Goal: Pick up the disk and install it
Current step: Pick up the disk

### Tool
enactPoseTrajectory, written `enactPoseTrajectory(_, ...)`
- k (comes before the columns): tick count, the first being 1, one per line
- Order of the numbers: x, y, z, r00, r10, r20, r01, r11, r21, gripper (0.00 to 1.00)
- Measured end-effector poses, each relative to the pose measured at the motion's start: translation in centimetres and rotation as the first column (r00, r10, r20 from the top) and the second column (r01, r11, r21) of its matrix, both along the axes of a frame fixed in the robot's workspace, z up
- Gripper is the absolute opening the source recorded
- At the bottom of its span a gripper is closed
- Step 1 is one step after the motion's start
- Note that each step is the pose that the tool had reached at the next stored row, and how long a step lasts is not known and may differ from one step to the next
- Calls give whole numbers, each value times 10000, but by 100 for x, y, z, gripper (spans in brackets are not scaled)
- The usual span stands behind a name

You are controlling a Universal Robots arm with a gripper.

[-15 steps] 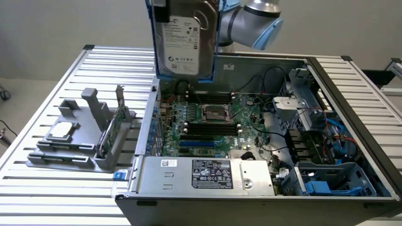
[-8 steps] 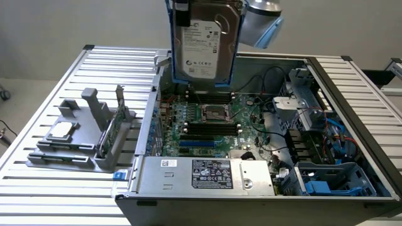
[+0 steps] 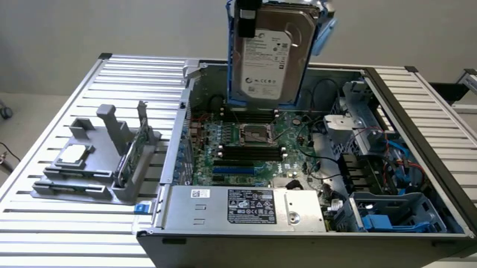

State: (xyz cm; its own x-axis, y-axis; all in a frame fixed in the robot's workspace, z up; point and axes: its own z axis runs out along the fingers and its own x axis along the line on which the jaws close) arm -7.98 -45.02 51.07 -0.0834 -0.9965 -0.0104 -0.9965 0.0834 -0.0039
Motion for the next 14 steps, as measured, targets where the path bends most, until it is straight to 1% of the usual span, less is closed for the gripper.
enactPoseTrajectory(5,151,-120,-36,10000,1,0,-1,10000,1,33)
enactPoseTrajectory(14,416,-355,-112,10000,0,0,0,10000,1,33)
